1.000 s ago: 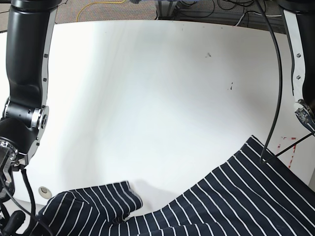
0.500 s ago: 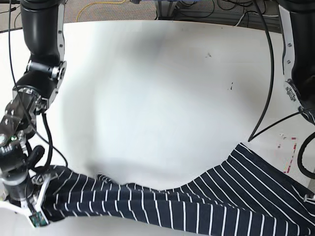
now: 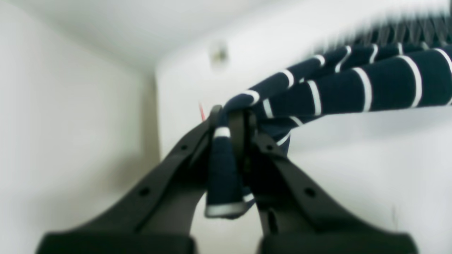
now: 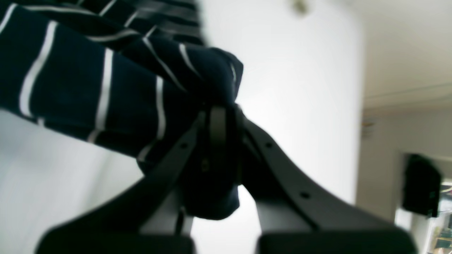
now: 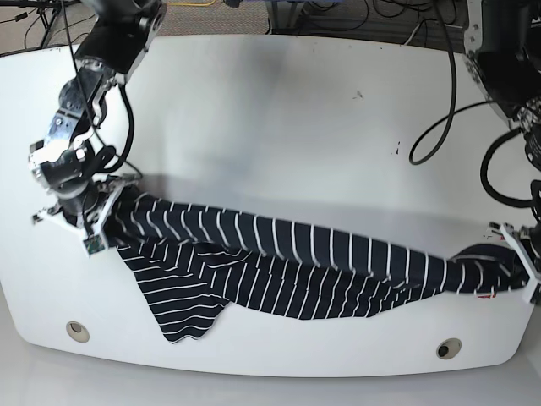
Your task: Layout the t-shirt on the table in an organized manner, then fold the t-shirt properly
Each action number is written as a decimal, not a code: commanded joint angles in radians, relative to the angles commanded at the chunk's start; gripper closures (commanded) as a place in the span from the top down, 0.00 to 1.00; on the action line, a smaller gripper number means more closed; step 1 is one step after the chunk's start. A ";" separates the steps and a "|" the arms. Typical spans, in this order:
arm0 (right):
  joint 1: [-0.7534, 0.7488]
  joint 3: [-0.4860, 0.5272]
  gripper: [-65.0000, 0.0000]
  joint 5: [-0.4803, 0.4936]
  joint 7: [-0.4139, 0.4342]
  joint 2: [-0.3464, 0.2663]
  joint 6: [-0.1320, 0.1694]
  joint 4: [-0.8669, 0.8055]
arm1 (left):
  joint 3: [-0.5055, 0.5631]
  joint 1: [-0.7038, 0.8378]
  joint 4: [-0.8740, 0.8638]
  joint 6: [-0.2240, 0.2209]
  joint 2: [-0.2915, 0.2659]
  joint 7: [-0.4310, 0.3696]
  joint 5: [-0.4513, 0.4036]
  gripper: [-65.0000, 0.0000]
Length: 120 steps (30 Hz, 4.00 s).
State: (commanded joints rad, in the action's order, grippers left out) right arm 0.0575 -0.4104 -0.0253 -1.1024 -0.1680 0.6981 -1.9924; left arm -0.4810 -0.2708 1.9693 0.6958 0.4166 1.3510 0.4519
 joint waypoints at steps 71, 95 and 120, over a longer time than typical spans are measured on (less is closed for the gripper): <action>0.985 0.446 0.01 -0.005 -0.143 -0.278 0.000 0.031 | 0.270 -1.038 -0.488 -0.110 -0.005 -0.138 -0.003 0.00; 0.361 0.126 0.00 0.000 -0.204 -0.135 0.000 -0.034 | 0.110 -0.442 -0.077 -0.104 -0.005 -0.020 0.048 0.00; -0.230 0.060 0.00 -0.005 -0.106 0.055 0.000 -0.034 | -0.196 0.520 -0.035 -0.087 -0.005 -0.041 0.258 0.00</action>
State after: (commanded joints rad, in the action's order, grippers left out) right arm -0.1726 -0.3506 -0.0299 -1.2083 -0.1128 0.6981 -2.0261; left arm -0.6774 0.2493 1.9341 0.6084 0.4120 1.3096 0.7096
